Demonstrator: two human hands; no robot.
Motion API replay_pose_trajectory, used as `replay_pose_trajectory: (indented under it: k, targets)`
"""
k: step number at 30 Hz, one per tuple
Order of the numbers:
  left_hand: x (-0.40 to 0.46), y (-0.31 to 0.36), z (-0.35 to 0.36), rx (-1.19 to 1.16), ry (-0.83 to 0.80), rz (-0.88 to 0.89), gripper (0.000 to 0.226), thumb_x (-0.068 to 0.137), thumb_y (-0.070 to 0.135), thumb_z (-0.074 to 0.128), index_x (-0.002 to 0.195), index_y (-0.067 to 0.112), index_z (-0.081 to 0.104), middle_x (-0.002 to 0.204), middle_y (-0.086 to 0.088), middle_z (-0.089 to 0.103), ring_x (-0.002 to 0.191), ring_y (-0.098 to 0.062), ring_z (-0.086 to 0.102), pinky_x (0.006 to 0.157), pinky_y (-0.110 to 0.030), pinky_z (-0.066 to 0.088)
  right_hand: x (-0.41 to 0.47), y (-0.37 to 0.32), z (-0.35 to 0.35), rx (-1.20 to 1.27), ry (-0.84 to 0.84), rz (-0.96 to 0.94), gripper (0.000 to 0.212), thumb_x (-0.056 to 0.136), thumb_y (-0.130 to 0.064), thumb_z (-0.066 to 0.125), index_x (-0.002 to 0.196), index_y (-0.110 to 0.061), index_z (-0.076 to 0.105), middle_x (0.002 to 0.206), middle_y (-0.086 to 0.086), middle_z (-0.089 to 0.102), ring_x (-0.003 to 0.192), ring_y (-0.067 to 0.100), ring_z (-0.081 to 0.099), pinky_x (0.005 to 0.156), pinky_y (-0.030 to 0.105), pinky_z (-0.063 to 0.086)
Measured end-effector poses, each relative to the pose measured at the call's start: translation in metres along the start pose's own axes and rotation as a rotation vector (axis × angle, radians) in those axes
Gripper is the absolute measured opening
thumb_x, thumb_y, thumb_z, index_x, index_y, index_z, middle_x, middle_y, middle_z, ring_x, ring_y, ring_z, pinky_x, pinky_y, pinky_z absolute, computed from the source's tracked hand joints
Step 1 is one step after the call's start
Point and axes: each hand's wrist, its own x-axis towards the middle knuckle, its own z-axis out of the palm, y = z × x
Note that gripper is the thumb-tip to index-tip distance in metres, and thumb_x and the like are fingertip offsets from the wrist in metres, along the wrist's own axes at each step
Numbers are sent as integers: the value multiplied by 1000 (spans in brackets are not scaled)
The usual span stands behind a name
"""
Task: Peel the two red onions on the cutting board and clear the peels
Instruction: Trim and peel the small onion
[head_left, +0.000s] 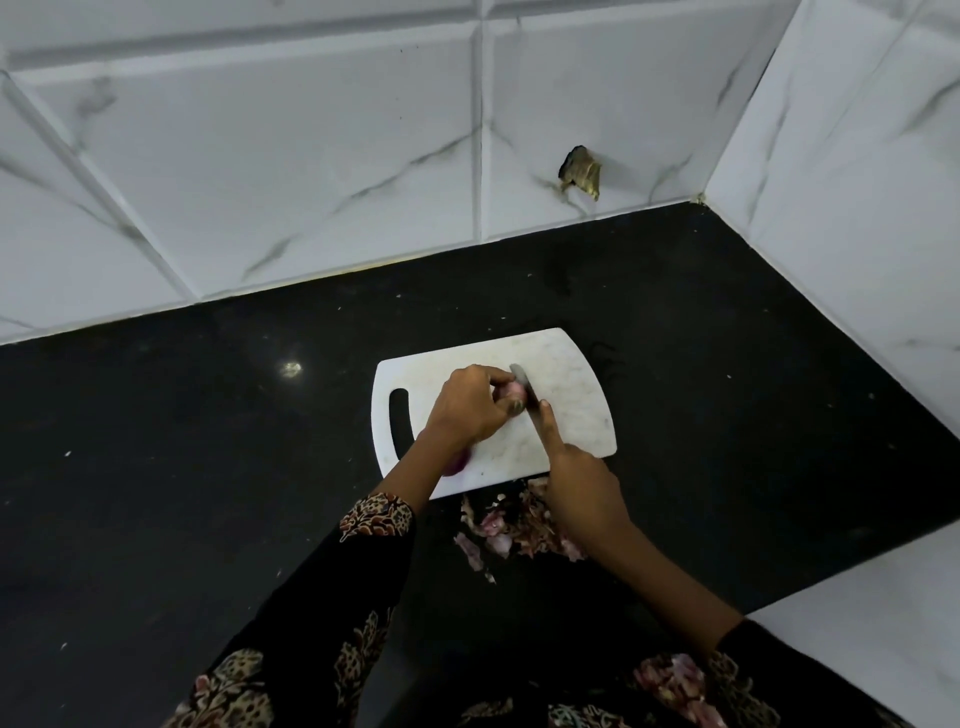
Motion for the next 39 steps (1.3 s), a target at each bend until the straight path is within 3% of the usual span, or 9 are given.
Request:
replay_pose_trajectory:
  k: [6, 10, 17, 24, 28, 36, 39]
  targets:
    - [1, -8, -2, -40, -24, -8, 30, 81, 20, 74, 109, 11, 72, 106, -2, 72, 96, -17, 66, 87, -32, 52, 6, -7, 13, -84, 20, 1, 76, 93, -5, 34, 147, -24, -16, 90, 6, 59, 68, 15, 50, 57, 31, 38]
    - [-5, -16, -6, -70, -30, -21, 34, 76, 20, 79, 106, 11, 66, 103, -1, 69, 87, -14, 64, 78, -23, 51, 13, -4, 13, -107, 13, -16, 80, 92, -6, 38, 147, -25, -16, 97, 8, 61, 73, 17, 53, 60, 31, 41]
    - [-6, -21, -18, -19, -89, -25, 34, 79, 18, 77, 108, 13, 59, 107, 0, 64, 91, -16, 64, 82, -28, 52, 13, 0, 4, -42, 4, -18, 86, 88, 1, 41, 148, -28, -13, 78, 3, 52, 65, 15, 50, 56, 30, 38]
    - [-1, -18, -9, 134, -60, 18, 43, 75, 36, 76, 111, 18, 62, 108, 0, 67, 96, -19, 61, 84, -38, 51, 15, -1, 0, -37, -13, -27, 88, 87, 1, 42, 147, -30, -14, 71, 0, 48, 60, 14, 48, 53, 29, 38]
    - [3, -21, -8, 107, -40, -9, 37, 76, 31, 76, 107, 18, 61, 104, 0, 67, 92, -18, 61, 82, -38, 53, 17, 3, -6, 14, -49, -13, 89, 85, 4, 40, 147, -31, -11, 62, -3, 41, 52, 10, 42, 46, 26, 32]
    - [2, -30, -16, -222, 39, -74, 37, 77, 17, 77, 111, 14, 64, 104, 5, 65, 95, -10, 63, 77, -13, 49, 16, 0, -6, -21, -19, -39, 91, 85, 3, 42, 148, -33, -12, 60, -3, 41, 50, 9, 40, 42, 24, 26]
    - [1, -28, -25, -445, 114, -131, 28, 81, 18, 74, 107, 14, 65, 104, 3, 67, 96, -10, 63, 78, -16, 52, 17, 1, -4, -23, -23, -38, 90, 84, 3, 42, 147, -31, -12, 63, -2, 43, 51, 9, 41, 43, 25, 28]
